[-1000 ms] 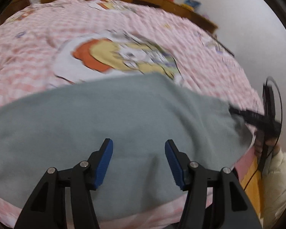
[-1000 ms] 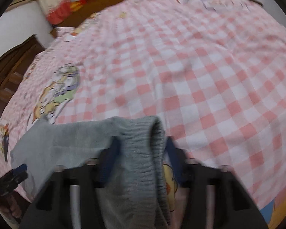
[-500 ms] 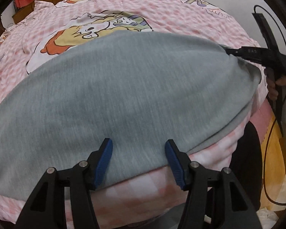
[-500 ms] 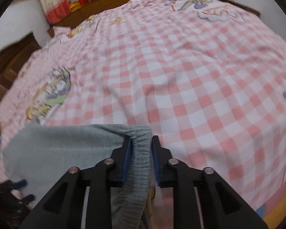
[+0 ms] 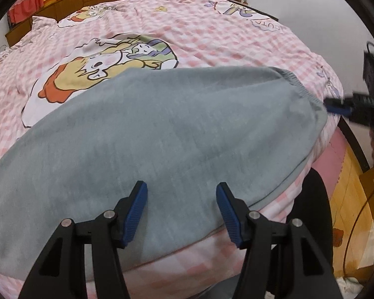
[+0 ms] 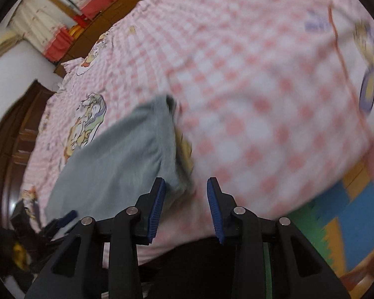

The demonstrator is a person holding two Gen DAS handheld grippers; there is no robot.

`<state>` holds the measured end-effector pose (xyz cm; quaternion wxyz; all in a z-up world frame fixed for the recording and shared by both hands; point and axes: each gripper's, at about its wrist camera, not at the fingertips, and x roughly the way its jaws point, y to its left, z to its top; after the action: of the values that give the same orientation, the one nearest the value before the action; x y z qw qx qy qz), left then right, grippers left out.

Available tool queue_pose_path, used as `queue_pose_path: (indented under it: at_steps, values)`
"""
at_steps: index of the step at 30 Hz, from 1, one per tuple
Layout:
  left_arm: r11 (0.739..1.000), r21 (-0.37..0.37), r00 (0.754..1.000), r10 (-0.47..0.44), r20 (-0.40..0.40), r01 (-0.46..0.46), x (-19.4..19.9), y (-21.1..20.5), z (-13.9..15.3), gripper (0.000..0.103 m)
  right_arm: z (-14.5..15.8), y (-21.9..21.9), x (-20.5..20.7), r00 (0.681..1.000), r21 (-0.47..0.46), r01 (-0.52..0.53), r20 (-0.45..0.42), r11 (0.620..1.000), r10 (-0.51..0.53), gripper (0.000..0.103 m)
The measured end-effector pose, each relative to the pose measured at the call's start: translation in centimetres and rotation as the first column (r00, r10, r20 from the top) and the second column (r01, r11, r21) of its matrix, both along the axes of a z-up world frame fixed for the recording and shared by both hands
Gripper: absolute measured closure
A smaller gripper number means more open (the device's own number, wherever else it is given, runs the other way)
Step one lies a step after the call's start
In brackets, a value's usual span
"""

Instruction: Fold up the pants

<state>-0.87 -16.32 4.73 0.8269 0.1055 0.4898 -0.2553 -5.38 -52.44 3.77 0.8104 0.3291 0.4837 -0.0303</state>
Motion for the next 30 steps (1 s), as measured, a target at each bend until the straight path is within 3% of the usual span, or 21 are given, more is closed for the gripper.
queue_pose_path:
  at_steps: [5,8,11,15,18,19,20,23,27,30]
  values:
    - [1.0,-0.008,1.0,0.018,-0.019,-0.018,-0.2,0.3,-0.8,0.042,-1.7,0.2,-2.9,0.994,0.134,0.096,0.044,0.986,-0.103,0.068]
    - [1.0,-0.016,0.999,0.024,-0.032,-0.024,-0.3,0.7,-1.1,0.042,-2.3,-0.6,-3.5,0.982,0.251,0.161,0.055,0.954,-0.18,0.067]
    - [0.999,-0.017,0.998,0.036,-0.044,-0.036,-0.2,0.7,-1.5,0.042,-2.8,-0.4,-2.8,0.974,0.292,0.202,0.037,0.935,-0.222,0.058]
    - [1.0,-0.015,0.999,0.027,-0.041,-0.027,-0.8,0.5,-1.6,0.042,-3.6,0.9,-0.8,0.98,0.313,0.184,0.015,0.932,-0.199,0.056]
    - [1.0,-0.001,0.999,0.023,-0.049,-0.023,-1.1,0.4,-2.0,0.042,-3.5,1.5,0.0,0.979,0.249,0.196,0.011,0.948,-0.205,0.06]
    - [1.0,-0.001,0.999,0.024,-0.049,-0.024,-1.1,0.4,-2.1,0.042,-3.5,1.4,-0.2,0.978,0.221,0.197,0.023,0.955,-0.207,0.078]
    - [1.0,-0.001,0.999,0.025,-0.048,-0.026,-1.2,0.4,-2.1,0.042,-3.3,1.6,-0.4,0.976,0.166,0.208,0.022,0.964,-0.215,0.083]
    - [1.0,-0.011,0.998,0.029,-0.054,-0.029,-1.2,0.5,-2.1,0.042,-2.5,2.1,-1.6,0.974,0.087,0.21,0.063,0.974,-0.216,0.087]
    - [0.999,-0.031,0.998,0.031,-0.058,-0.033,-1.3,0.8,-2.2,0.042,-3.4,3.0,-0.7,0.985,-0.018,0.166,0.048,0.986,-0.165,0.087]
    - [0.999,-0.027,0.998,0.027,-0.052,-0.028,-1.4,0.9,-2.4,0.042,-4.3,2.9,-0.4,0.987,-0.014,0.157,0.039,0.988,-0.156,0.085]
